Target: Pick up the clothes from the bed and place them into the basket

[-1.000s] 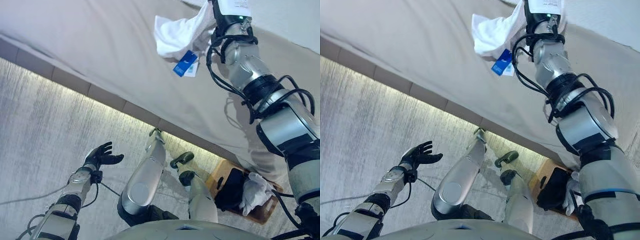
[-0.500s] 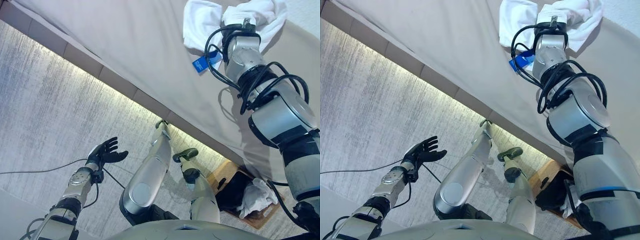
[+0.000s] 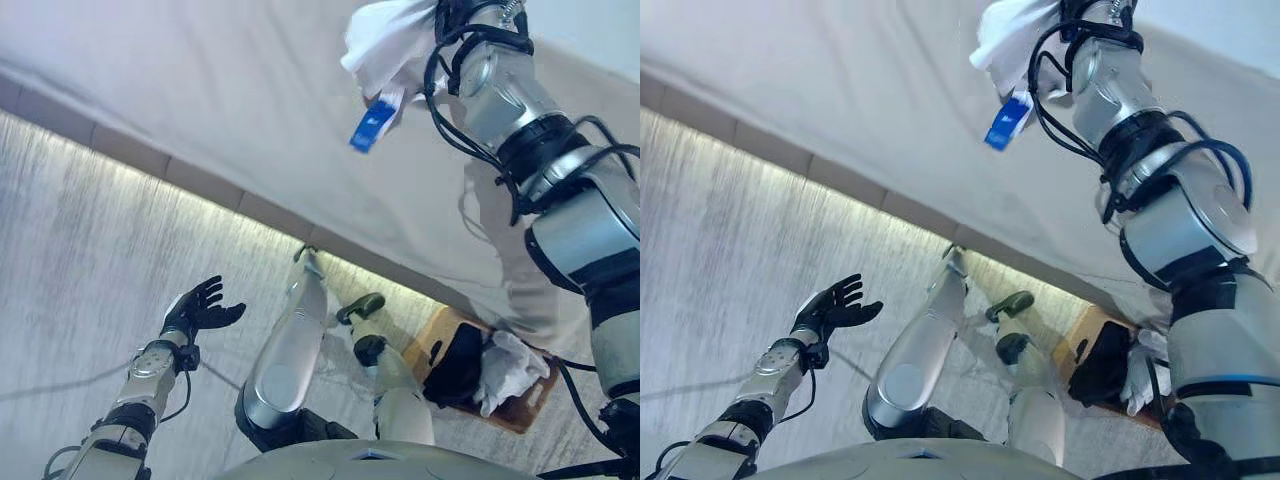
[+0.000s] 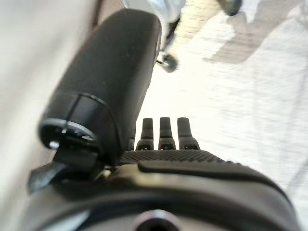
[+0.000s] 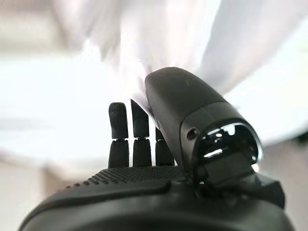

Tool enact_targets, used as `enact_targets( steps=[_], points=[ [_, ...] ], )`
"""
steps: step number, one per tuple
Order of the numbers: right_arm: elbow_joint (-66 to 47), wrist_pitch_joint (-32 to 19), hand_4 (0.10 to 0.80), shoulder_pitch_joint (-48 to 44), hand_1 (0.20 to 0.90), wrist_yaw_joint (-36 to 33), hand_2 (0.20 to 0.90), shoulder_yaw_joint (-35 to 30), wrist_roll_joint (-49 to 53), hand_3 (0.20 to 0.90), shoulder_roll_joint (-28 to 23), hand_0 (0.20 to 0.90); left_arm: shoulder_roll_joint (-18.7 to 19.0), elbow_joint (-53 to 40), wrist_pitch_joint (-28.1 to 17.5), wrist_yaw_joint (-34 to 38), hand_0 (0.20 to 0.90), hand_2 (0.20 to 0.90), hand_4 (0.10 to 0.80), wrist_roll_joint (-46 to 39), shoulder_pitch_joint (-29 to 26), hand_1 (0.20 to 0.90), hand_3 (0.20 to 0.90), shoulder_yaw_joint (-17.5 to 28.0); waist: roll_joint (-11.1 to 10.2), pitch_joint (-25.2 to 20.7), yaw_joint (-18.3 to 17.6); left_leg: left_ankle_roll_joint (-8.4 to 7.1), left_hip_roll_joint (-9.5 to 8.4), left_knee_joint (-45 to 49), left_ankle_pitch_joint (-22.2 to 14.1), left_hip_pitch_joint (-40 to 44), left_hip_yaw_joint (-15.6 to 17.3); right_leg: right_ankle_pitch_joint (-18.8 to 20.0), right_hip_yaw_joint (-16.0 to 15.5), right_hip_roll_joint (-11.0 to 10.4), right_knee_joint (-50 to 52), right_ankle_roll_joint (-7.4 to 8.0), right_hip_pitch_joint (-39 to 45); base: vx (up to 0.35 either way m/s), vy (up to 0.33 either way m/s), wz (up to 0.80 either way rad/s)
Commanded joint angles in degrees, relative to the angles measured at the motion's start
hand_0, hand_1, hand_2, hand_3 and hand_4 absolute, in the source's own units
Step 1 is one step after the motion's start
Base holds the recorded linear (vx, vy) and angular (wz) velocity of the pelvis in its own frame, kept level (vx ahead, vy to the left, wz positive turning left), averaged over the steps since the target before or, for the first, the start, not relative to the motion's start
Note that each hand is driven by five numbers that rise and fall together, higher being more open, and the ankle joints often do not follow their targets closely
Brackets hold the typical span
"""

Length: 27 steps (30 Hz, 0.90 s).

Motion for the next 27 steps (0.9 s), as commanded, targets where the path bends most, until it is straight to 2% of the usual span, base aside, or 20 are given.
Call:
enact_targets(
  steps=[1, 2, 8, 10, 14, 19, 27],
  points=[
    [-3.85, -1.46, 0.1, -5.46, 0.3, -6.71, 0.3, -5.19, 1.19, 0.2, -9.68, 0.3, 3.37, 3.73, 1.53, 1.63, 0.9, 0.9, 0.8, 5.05, 4.12, 0.9, 0.9, -0.57, -4.09, -5.0, -4.2, 5.05, -2.88, -7.94, -4.23, 8.77, 2.25, 0.46, 5.08, -0.61, 0.73, 2.17, 6.91, 0.089, -0.083, -0.34],
    [-5.89, -2.03, 0.1, -4.18, 0.3, -6.81, 0.3, -6.59, 1.93, 0.2, -11.86, 0.3, 3.59, 3.8, 2.39, 1.49, 0.9, 0.9, 0.8, 6.81, 3.81, 0.9, 0.9, -1.75, -3.74, -7.18, -6.04, 5.28, -3.05, -9.16, -2.95, 10.52, 3.42, 1.43, 5.41, -0.37, -1.11, 2.02, 8.35, 0.014, -0.039, -0.26],
    [-13.71, -2.58, 0.1, 0.35, 0.3, -6.69, 0.3, -11.8, 0.73, 0.2, -16.12, 0.3, 1.64, 4.99, 5.64, 2.5, 0.9, 0.9, 0.8, 10.49, 1.56, 0.9, 0.9, -5.95, -1.39, -15.4, -12.66, 5.14, -2.53, -13.47, -2.98, 18.38, 7.74, 1.51, 9.08, 0.11, -4.53, 1.72, 12.91, 0.019, -0.045, -0.47],
    [-15.81, -3.79, 0.1, 1.5, 0.3, -5.69, 0.3, -13.41, 0.54, 0.2, -18.58, 0.3, 0.11, 6.36, 7.35, 2.69, 0.9, 0.9, 0.8, 11.58, 0.7, 0.9, 0.9, -6.7, -0.18, -19.08, -15.59, 5.0, -2.45, -16.24, -2.32, 21.61, 9.27, 1.67, 10.55, 0.41, -5.68, 1.5, 14.5, 0.012, -0.058, -0.48],
    [-18.34, -4.06, 0.1, 2.61, 0.3, -5.02, 0.3, -15.21, 1.82, 0.2, -23.14, 0.3, -1.82, 9.07, 8.89, 1.77, 0.9, 0.9, 0.8, 14.58, 0.35, 0.9, 0.9, -7.14, 0.95, -23.3, -19.14, 4.91, -2.41, -18.23, -2.09, 24.57, 10.89, 2.04, 12.75, 0.61, -6.07, 1.31, 15.38, 0.0, -0.063, -0.19],
    [-20.26, -4.31, 0.1, 4.55, 0.3, -5.31, 0.3, -17.93, 2.93, 0.2, -27.3, 0.3, -3.63, 11.71, 10.02, 0.69, 0.9, 0.9, 0.8, 15.9, -0.09, 0.9, 0.9, -7.49, 2.12, -26.09, -22.68, 4.72, -2.11, -18.89, -2.91, 27.09, 12.77, 1.81, 15.22, 1.12, -7.1, 0.81, 15.99, -0.03, -0.026, -0.25],
    [-23.79, -4.72, 0.1, 11.91, 0.3, -3.5, 0.3, -24.8, 7.81, 0.2, -33.35, 0.3, -5.15, 15.17, 11.02, -0.34, 0.9, 0.9, 0.8, 17.51, 0.41, 0.9, 0.9, -5.87, 2.18, -28.89, -28.24, 4.26, -1.19, -19.03, -4.77, 30.12, 17.69, 3.0, 19.39, 2.28, -10.11, 0.68, 16.76, -0.029, -0.052, -0.34]
  ],
)
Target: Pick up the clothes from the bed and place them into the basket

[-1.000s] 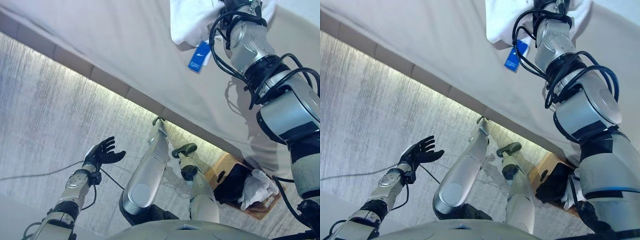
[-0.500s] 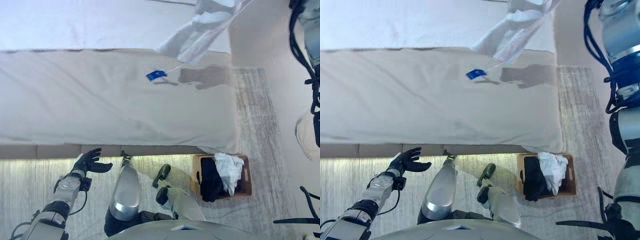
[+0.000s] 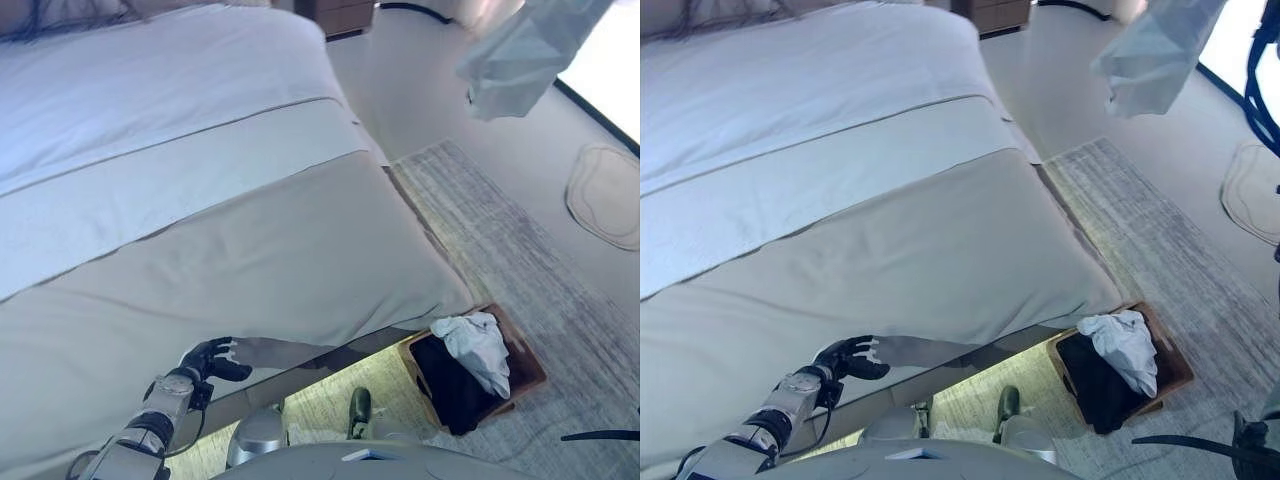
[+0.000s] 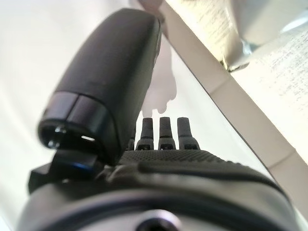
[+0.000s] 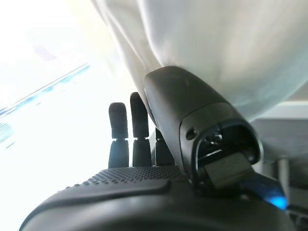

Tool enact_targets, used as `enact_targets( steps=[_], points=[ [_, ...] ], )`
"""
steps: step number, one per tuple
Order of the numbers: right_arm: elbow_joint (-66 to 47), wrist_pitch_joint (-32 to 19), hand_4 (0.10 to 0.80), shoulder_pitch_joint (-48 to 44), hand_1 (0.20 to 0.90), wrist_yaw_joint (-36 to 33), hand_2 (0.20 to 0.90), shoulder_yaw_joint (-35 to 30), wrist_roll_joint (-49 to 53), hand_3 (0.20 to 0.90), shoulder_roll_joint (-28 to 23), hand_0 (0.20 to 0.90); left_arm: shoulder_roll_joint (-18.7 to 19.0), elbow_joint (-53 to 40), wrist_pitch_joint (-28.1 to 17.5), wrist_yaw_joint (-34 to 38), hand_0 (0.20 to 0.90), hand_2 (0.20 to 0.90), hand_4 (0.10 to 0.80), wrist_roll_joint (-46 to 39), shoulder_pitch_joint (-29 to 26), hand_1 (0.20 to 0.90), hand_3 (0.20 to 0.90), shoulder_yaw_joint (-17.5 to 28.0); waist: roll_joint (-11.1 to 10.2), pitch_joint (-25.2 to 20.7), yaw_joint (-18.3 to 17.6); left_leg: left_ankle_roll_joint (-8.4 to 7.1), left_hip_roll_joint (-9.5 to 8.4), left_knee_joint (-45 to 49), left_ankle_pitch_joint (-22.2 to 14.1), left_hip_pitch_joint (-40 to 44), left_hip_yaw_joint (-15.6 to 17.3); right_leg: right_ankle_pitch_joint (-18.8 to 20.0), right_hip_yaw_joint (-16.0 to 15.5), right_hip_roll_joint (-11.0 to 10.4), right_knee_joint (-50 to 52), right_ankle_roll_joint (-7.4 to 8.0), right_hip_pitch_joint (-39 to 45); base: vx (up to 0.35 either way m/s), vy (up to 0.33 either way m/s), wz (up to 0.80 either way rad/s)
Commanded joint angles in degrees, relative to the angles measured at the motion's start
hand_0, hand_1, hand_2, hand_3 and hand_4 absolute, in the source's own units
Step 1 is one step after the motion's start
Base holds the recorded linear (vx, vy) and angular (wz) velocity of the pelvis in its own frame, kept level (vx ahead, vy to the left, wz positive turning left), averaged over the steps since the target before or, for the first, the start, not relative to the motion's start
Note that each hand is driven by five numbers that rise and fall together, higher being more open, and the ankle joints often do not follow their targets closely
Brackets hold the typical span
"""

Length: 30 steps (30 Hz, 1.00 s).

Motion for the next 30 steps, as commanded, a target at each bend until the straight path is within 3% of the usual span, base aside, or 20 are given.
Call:
enact_targets(
  steps=[1, 10, 20, 27, 28, 30],
  points=[
    [-4.17, -3.58, 0.1, 1.51, 0.3, -1.11, 0.3, -2.58, 0.57, 0.2, -5.67, 0.3, 2.32, 5.21, -0.54, -0.27, 0.9, 0.9, 0.8, 2.84, 2.1, 0.9, 0.9, -2.05, -1.92, -11.48, -1.55, 1.31, -1.25, 0.04, -6.79, 1.07, 0.11, -4.01, 1.2, 1.02, 3.14, 0.91, -0.05, -0.01, -0.045, -0.35],
    [-3.78, -2.95, 0.1, 16.05, 0.3, 6.79, 0.3, -11.67, -0.32, 0.2, -5.71, 0.3, 1.9, 4.89, -0.26, -1.6, 0.9, 0.9, 0.8, 2.74, 2.95, 0.9, 0.9, -0.62, -1.46, -11.27, -4.83, 1.5, -0.3, 1.71, -8.24, 2.71, 4.2, -4.0, 3.92, 1.68, 3.69, 0.4, -0.7, -0.039, -0.048, -0.33],
    [-1.76, -4.36, 0.1, 33.57, 0.3, 12.75, 0.3, -19.82, -3.33, 0.2, -0.41, 0.3, 1.29, 4.98, -0.77, -1.99, 0.9, 0.9, 0.8, 4.2, 4.45, 0.9, 0.9, 0.05, -0.69, -8.63, -6.09, 1.48, 0.92, 5.75, -9.46, 1.34, 3.93, -5.65, 6.13, 2.13, 7.37, -0.6, -2.65, 0.022, -0.084, -0.19],
    [-1.02, -5.8, 0.1, 34.18, 0.3, 7.09, 0.3, -18.97, -3.96, 0.2, 4.3, 0.3, 1.32, 2.55, -3.1, 0.79, 0.9, 0.9, 0.8, -0.08, -2.44, 0.9, 0.9, -2.63, 2.14, 2.09, -7.14, 1.85, 0.44, 13.8, -10.13, -10.62, 1.37, -8.14, 5.62, 1.06, 16.49, -2.15, -14.83, -0.251, -0.087, -0.06],
    [-0.62, -6.1, 0.1, 33.13, 0.3, 5.39, 0.3, -17.71, -4.27, 0.2, 5.34, 0.3, 1.14, 1.28, -4.31, 1.87, 0.9, 0.9, 0.8, -1.28, -3.88, 0.9, 0.9, -3.48, 3.37, 5.82, -7.33, 1.99, 0.01, 15.65, -9.78, -14.38, 1.09, -8.45, 5.52, 0.81, 18.89, -2.54, -18.69, -0.242, -0.069, 0.01],
    [-0.54, -6.02, 0.1, 31.55, 0.3, 4.08, 0.3, -16.32, -4.93, 0.2, 5.88, 0.3, 1.14, -0.69, -4.94, 2.64, 0.9, 0.9, 0.8, -2.38, -4.41, 0.9, 0.9, -3.94, 4.71, 8.57, -7.32, 2.07, -0.54, 17.98, -9.42, -18.55, 0.77, -8.79, 5.42, 0.63, 21.6, -2.93, -22.84, -0.239, -0.058, 0.01]
  ],
)
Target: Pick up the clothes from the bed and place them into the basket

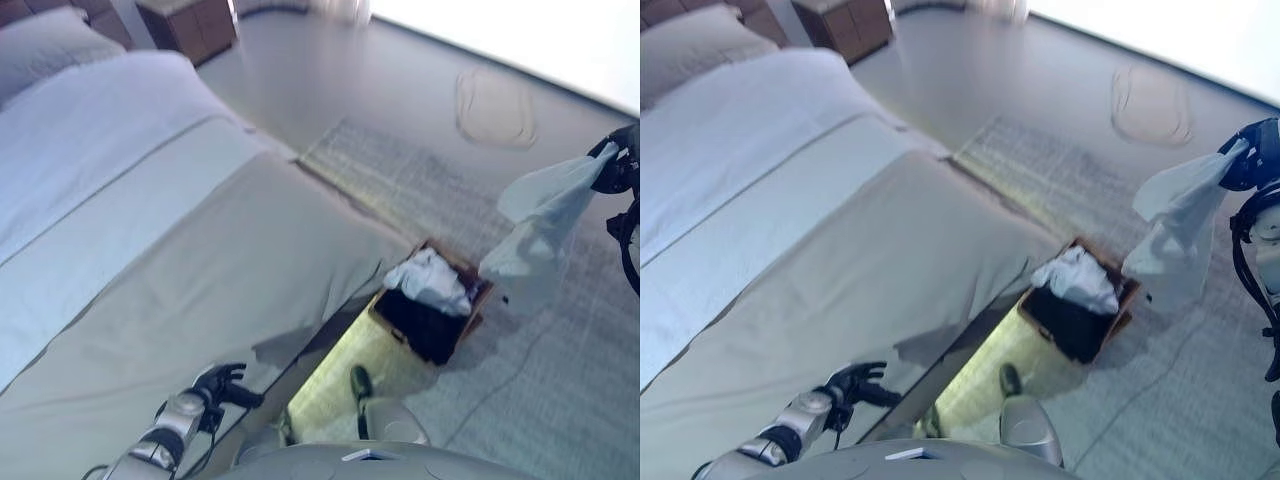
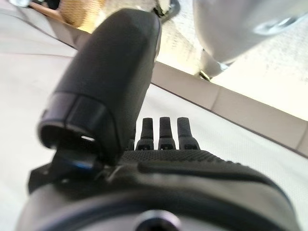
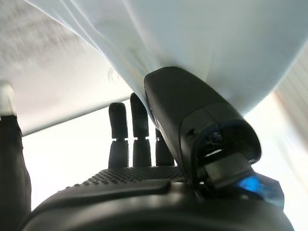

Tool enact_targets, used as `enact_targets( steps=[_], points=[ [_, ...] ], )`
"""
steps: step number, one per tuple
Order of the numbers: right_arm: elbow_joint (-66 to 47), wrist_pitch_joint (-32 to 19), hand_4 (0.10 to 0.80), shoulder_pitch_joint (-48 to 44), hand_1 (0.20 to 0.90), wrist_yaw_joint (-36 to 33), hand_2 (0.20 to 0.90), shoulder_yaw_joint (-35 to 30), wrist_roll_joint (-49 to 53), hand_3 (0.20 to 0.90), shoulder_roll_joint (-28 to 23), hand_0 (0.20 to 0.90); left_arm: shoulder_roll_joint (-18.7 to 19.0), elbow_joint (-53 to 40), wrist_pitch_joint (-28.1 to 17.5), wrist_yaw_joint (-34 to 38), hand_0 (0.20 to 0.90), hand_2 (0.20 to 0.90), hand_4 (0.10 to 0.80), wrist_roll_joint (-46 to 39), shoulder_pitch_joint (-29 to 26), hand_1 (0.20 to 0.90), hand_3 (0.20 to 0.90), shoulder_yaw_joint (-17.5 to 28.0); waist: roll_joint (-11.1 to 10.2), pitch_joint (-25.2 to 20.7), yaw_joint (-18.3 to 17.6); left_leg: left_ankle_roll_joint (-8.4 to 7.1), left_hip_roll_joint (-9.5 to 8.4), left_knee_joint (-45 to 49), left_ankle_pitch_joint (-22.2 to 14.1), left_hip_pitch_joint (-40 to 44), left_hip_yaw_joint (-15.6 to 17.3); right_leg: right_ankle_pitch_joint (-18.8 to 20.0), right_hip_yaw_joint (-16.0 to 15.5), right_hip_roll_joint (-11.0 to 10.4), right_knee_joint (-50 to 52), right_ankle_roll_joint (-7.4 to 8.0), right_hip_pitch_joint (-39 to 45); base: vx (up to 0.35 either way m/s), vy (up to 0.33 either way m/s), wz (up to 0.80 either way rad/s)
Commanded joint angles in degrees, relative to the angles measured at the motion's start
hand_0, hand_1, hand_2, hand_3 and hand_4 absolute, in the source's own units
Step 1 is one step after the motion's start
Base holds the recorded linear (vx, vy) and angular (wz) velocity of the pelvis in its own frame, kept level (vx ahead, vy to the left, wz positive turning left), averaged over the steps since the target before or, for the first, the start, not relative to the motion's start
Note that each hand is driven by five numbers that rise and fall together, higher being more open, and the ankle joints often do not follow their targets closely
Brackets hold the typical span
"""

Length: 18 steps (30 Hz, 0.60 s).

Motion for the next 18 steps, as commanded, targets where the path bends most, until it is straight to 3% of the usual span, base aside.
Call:
enact_targets(
  steps=[1, 9, 12, 15, 18],
  points=[
    [-1.58, -3.48, 0.1, -10.03, 0.3, -7.0, 0.3, -0.71, -3.84, 0.2, 0.28, 0.3, 3.22, -1.2, -3.22, 2.36, 0.9, 0.9, 0.8, -3.44, -1.46, 0.9, 0.9, -0.64, -1.26, 5.47, 0.66, 1.74, -2.32, 10.01, -6.74, -6.11, -6.91, -8.45, -3.97, -0.52, 11.31, -3.33, -3.52, -0.195, -0.063, 0.01],
    [-1.36, -2.1, 0.1, -18.1, 0.3, -11.01, 0.3, 4.17, -5.93, 0.2, 3.76, 0.3, 5.67, -7.44, -4.09, 0.95, 0.9, 0.9, 0.8, -5.85, -1.81, 0.9, 0.9, -0.02, 3.55, 12.71, 2.2, 1.68, -4.05, 15.78, -5.07, -17.31, -7.76, -10.81, -5.54, -0.57, 20.28, -4.74, -14.69, -0.094, -0.08, 0.0],
    [-1.03, -0.97, 0.1, -19.12, 0.3, -11.04, 0.3, 4.58, -6.01, 0.2, 4.72, 0.3, 5.92, -8.08, -4.08, 0.49, 0.9, 0.9, 0.8, -6.14, -2.03, 0.9, 0.9, -0.12, 4.25, 13.2, 2.65, 1.45, -4.33, 15.54, -4.15, -19.38, -8.06, -10.98, -5.94, -0.57, 21.1, -4.75, -16.84, -0.035, -0.065, 0.02],
    [3.21, 5.67, 0.1, -22.7, 0.3, -6.85, 0.3, 8.61, -7.84, 0.2, 5.81, 0.3, 6.48, -8.31, -3.99, -0.05, 0.9, 0.9, 0.8, -7.62, -3.59, 0.9, 0.9, -0.73, 5.21, 13.2, 3.63, 0.96, -4.43, 14.5, -2.3, -22.92, -8.22, -10.68, -6.69, -0.47, 21.58, -4.7, -20.59, -0.039, -0.063, 0.07],
    [9.81, 8.4, 0.1, -25.32, 0.3, -5.04, 0.3, 13.0, -7.65, 0.2, 6.37, 0.3, 7.04, -9.93, -4.51, 1.13, 0.9, 0.9, 0.8, -9.24, -3.86, 0.9, 0.9, -2.28, 5.88, 13.2, 4.8, 0.6, -4.61, 14.26, -2.56, -25.25, -8.91, -12.13, -6.81, -0.5, 22.74, -4.37, -22.95, 0.036, -0.097, 0.06]
  ],
)
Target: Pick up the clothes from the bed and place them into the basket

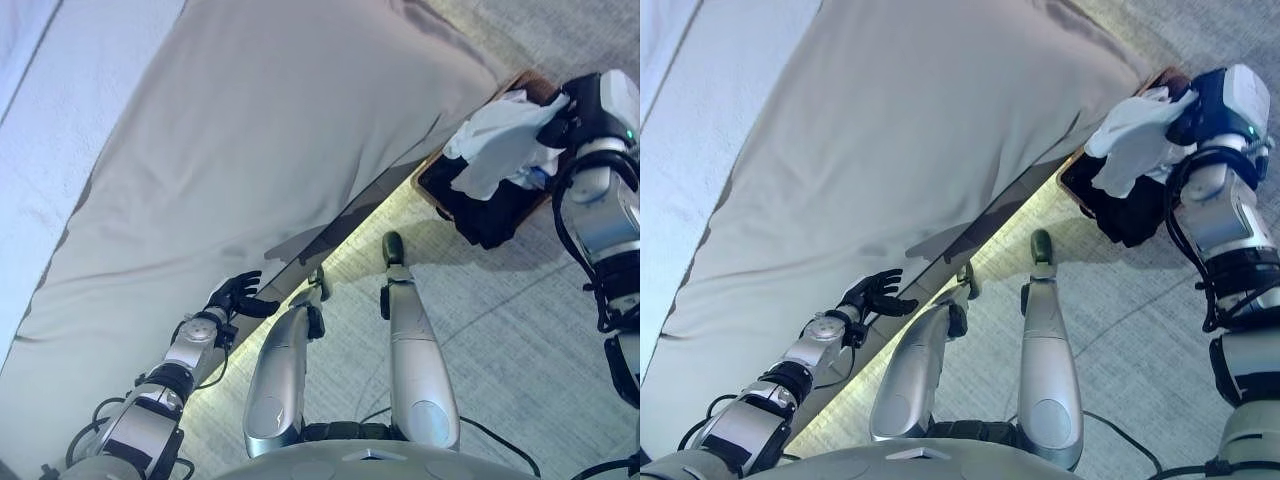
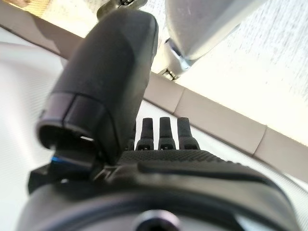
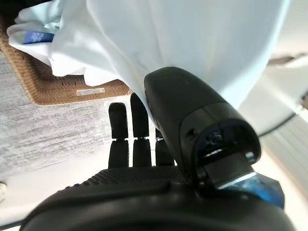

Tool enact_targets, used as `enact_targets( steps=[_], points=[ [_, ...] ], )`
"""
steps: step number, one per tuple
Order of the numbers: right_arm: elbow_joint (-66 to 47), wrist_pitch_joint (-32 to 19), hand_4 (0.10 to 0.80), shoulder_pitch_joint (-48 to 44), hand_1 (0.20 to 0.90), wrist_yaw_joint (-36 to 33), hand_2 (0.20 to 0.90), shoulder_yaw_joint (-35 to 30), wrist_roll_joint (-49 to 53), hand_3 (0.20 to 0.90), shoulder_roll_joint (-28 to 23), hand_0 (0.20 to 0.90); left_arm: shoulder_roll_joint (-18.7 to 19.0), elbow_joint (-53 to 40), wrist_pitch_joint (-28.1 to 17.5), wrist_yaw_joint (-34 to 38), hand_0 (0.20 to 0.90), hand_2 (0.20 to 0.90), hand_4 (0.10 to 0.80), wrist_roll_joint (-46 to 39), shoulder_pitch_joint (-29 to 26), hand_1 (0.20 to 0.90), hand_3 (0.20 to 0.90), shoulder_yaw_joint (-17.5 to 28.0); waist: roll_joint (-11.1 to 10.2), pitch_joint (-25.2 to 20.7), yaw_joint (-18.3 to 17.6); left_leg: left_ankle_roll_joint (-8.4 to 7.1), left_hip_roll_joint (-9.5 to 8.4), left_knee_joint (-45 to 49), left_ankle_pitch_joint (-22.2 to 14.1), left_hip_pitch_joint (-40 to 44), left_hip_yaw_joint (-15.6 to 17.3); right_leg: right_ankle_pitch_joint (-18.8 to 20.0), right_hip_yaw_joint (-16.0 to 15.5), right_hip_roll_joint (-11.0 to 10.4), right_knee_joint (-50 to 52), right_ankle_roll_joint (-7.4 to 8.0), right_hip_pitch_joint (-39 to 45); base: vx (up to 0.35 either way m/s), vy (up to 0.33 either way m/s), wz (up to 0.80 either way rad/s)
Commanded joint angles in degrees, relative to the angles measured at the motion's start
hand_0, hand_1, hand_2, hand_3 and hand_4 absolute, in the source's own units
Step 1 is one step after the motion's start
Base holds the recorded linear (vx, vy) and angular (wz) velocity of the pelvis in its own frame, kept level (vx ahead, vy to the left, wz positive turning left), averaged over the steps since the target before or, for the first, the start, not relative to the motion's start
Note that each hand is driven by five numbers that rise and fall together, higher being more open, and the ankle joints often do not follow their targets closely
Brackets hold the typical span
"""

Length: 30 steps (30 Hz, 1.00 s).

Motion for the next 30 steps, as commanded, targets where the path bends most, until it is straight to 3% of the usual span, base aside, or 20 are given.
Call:
enact_targets(
  steps=[1, 5, 6, 7, 8, 13, 21, 27, 30],
  points=[
    [4.18, 3.72, 0.1, -5.81, 0.3, -0.79, 0.3, 1.67, -1.83, 0.2, -2.77, 0.3, 4.53, -1.51, -2.13, 1.38, 0.9, 0.9, 0.8, -3.03, 3.2, 0.9, 0.9, -1.28, 1.44, -1.11, 0.7, 0.4, -2.6, 4.51, -1.52, -5.15, -5.4, -8.43, -8.42, 0.91, 6.24, -3.01, 0.9, -0.038, -0.111, 0.08],
    [10.15, 4.92, 0.1, -9.23, 0.3, -3.26, 0.3, 3.65, 1.44, 0.2, -2.57, 0.3, 5.47, -3.61, -3.72, 2.32, 0.9, 0.9, 0.8, -4.32, 2.77, 0.9, 0.9, -2.43, 2.76, -1.11, 2.16, 0.6, -2.71, 5.56, -1.12, -9.62, -6.14, -8.66, -8.77, 0.51, 8.27, -3.1, -3.87, -0.051, -0.095, 0.18],
    [11.29, 5.46, 0.235, -10.29, 0.415, -3.33, 0.415, 4.03, 1.31, 0.335, -2.55, 0.415, 5.8, -4.14, -4.05, 2.45, 0.9, 0.9, 0.8, -4.59, 2.82, 0.9, 0.9, -2.6, 3.15, -1.11, 2.47, 0.69, -2.75, 5.83, -1.05, -10.66, -6.29, -8.73, -8.79, 0.43, 8.77, -3.13, -4.99, -0.052, -0.048, 0.22],
    [12.46, 5.86, 0.751, -11.19, 0.858, -3.25, 0.858, 4.41, 1.36, 0.851, -2.58, 0.858, 5.87, -4.5, -4.16, 2.66, 0.9, 0.9, 0.8, -4.75, 2.87, 0.9, 0.9, -2.73, 3.48, -1.11, 2.67, 0.73, -2.76, 6.07, -0.99, -11.41, -6.4, -8.85, -8.74, 0.37, 9.31, -3.18, -5.81, -0.037, -0.038, 0.12],
    [14.05, 6.41, 0.8, -12.06, 0.9, -2.58, 0.9, 5.07, 1.27, 0.9, -2.44, 0.9, 6.09, -4.99, -4.07, 2.84, 0.9, 0.9, 0.8, -4.94, 2.86, 0.9, 0.9, -2.92, 3.8, -1.11, 3.03, 0.78, -2.79, 6.44, -0.94, -12.24, -6.59, -8.92, -8.74, 0.2, 9.7, -3.21, -6.55, -0.025, -0.028, 0.05],
    [19.01, 7.4, 0.8, -14.31, 0.9, -0.93, 0.9, 7.14, 1.57, 0.9, -3.01, 0.9, 7.76, -6.84, -3.79, 2.5, 0.9, 0.9, 0.8, -6.06, 3.16, 0.9, 0.9, -2.84, 4.99, -1.11, 4.12, 1.0, -2.91, 6.28, -0.32, -14.52, -7.12, -8.88, -8.9, -0.14, 10.36, -3.18, -8.88, -0.016, -0.019, 0.09],
    [21.55, 5.83, 0.8, -10.44, 0.9, -1.19, 0.9, 3.81, 4.94, 0.9, -2.23, 0.9, 8.28, -7.52, -4.7, 0.57, 0.9, 0.9, 0.8, -6.57, 3.94, 0.9, 0.9, -2.87, 5.13, -1.11, 4.67, 0.55, -3.19, 0.06, 2.31, -11.45, -7.71, -7.71, -9.22, 0.54, 6.97, -2.75, -6.12, 0.013, 0.037, 0.08],
    [21.32, -1.02, 0.8, -1.15, 0.9, -6.61, 0.9, -4.6, 14.03, 0.9, 1.1, 0.9, 6.37, -5.29, -4.99, -0.74, 0.9, 0.9, 0.8, -5.95, 4.07, 0.9, 0.9, -2.51, 3.29, -1.11, 3.67, 0.07, -2.44, -6.3, 4.63, -3.85, -7.11, -4.12, -10.18, 1.0, 0.1, -2.56, 1.78, -0.015, 0.144, -0.01],
    [21.37, -4.93, 0.8, 6.36, 0.9, -6.56, 0.9, -9.58, 17.68, 0.9, 4.01, 0.9, 6.3, -3.02, -3.47, -1.71, 0.9, 0.9, 0.8, -5.28, 3.52, 0.9, 0.9, -1.4, 0.94, -1.11, 2.9, 0.0, -2.08, -9.11, 4.5, 2.78, -6.87, -2.81, -10.75, 0.72, -4.29, -1.87, 8.66, 0.038, 0.146, 0.03]
  ],
)
